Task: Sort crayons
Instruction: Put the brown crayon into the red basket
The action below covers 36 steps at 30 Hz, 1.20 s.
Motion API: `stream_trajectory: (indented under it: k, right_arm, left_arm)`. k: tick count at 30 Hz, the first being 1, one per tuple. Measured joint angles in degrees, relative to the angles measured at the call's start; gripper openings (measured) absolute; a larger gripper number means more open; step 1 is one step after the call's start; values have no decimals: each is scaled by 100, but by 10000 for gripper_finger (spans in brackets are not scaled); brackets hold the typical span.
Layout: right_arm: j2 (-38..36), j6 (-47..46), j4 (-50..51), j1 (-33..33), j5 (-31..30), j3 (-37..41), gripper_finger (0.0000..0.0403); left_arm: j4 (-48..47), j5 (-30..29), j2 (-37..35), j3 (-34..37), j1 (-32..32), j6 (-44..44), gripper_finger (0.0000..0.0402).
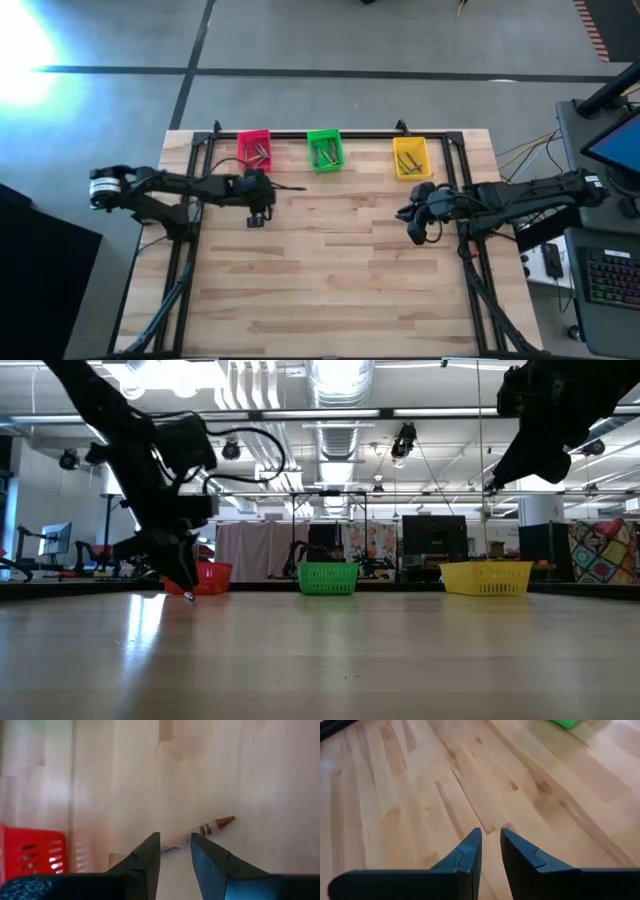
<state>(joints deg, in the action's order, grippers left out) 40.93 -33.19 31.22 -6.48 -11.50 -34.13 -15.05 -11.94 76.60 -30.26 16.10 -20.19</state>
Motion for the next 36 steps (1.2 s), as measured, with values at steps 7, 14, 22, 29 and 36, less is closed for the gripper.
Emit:
stream_trajectory:
  k: [7, 14, 22, 29, 36]
  right_arm:
    - [-39, -20, 25, 0, 411, 0, 63]
    - [-33, 22, 359, -13, 404, 37, 63]
    - [-37, -180, 961, -45, 467, 76, 63]
    - [-37, -118, 1006, -52, 406, 76, 63]
    - [-31, -88, 1013, -50, 402, 79, 63]
  left_arm:
    - [-1346, 61, 939, -985, 165, -562, 87]
    - [-2355, 38, 1809, -1865, 218, -1425, 87]
    - [-2993, 21, 2468, -2663, 255, -1723, 87]
    - [-2998, 65, 2332, -3141, 279, -2400, 87]
    - [-2917, 40, 2433, -3217, 402, -3717, 87]
